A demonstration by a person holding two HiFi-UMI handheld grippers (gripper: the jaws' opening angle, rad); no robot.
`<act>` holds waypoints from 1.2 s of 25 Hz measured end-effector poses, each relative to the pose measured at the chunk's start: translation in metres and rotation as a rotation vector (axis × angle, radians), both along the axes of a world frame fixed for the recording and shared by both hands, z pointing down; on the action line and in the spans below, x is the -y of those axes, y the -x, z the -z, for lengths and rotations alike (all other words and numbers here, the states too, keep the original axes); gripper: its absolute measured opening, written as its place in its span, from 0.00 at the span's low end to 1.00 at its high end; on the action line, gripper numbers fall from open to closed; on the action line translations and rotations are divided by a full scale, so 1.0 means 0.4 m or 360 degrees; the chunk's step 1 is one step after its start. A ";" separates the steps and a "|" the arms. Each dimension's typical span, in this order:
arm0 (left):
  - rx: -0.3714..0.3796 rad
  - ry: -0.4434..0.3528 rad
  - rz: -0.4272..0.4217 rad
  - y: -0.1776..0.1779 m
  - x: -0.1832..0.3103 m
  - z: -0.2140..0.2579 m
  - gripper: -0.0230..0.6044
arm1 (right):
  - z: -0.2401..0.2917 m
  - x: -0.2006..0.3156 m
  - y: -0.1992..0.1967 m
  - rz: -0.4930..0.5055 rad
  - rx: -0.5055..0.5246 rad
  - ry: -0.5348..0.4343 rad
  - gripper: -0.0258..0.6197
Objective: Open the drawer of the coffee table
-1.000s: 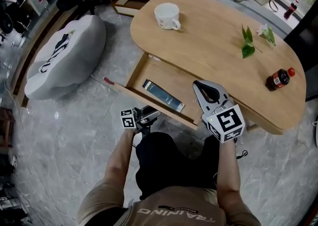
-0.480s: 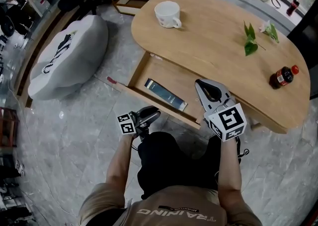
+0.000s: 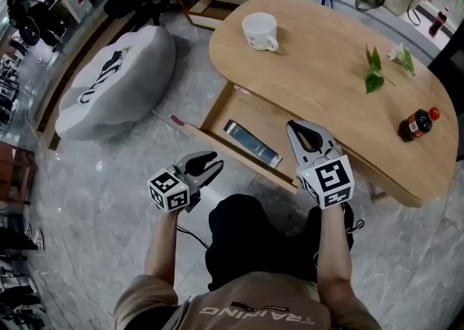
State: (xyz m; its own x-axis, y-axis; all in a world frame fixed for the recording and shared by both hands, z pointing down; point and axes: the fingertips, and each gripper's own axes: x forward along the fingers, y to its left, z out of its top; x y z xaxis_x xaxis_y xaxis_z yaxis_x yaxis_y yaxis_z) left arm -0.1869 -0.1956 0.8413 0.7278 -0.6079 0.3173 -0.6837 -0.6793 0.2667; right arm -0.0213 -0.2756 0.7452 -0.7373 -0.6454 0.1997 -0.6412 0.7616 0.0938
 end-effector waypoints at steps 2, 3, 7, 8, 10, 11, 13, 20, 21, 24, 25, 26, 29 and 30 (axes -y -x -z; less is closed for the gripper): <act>0.0087 -0.0100 0.0056 -0.006 0.030 0.073 0.23 | 0.010 0.003 -0.001 -0.0034 0.0039 -0.0002 0.05; 0.0122 -0.0159 0.0087 -0.015 0.049 0.108 0.22 | 0.017 0.006 -0.005 -0.0070 0.0077 -0.0001 0.05; 0.0230 -0.0397 0.0199 -0.082 0.141 0.220 0.18 | 0.042 0.020 -0.037 -0.0256 0.0238 -0.0031 0.05; 0.0204 -0.0431 0.0210 -0.104 0.159 0.243 0.17 | 0.046 0.022 -0.045 -0.0286 0.0244 -0.0048 0.05; 0.0108 -0.0478 0.0232 -0.143 0.181 0.283 0.17 | 0.054 0.022 -0.056 -0.0301 0.0213 -0.0089 0.05; 0.0080 -0.0499 0.0251 -0.157 0.189 0.297 0.17 | 0.057 0.021 -0.060 -0.0300 0.0184 -0.0113 0.05; 0.0097 -0.0543 0.0296 -0.177 0.201 0.311 0.16 | 0.064 0.018 -0.071 -0.0312 0.0149 -0.0156 0.05; 0.0110 -0.0582 0.0397 -0.216 0.230 0.298 0.05 | 0.091 0.038 -0.158 -0.0459 0.0319 -0.0190 0.05; 0.0112 -0.0572 0.0400 -0.220 0.232 0.290 0.05 | 0.088 0.040 -0.163 -0.0466 0.0325 -0.0187 0.05; 0.0180 -0.0560 0.0385 -0.236 0.239 0.259 0.05 | 0.075 0.044 -0.167 -0.0464 0.0323 -0.0175 0.05; 0.0210 -0.0562 0.0373 -0.242 0.241 0.249 0.05 | 0.070 0.045 -0.165 -0.0461 0.0327 -0.0168 0.05; 0.0233 -0.0563 0.0361 -0.247 0.244 0.240 0.05 | 0.065 0.047 -0.162 -0.0457 0.0331 -0.0162 0.05; 0.0267 -0.0571 0.0361 -0.253 0.251 0.223 0.05 | 0.050 0.051 -0.147 -0.0449 0.0339 -0.0139 0.05; 0.0277 -0.0578 0.0379 -0.250 0.254 0.224 0.05 | 0.051 0.052 -0.141 -0.0456 0.0345 -0.0139 0.05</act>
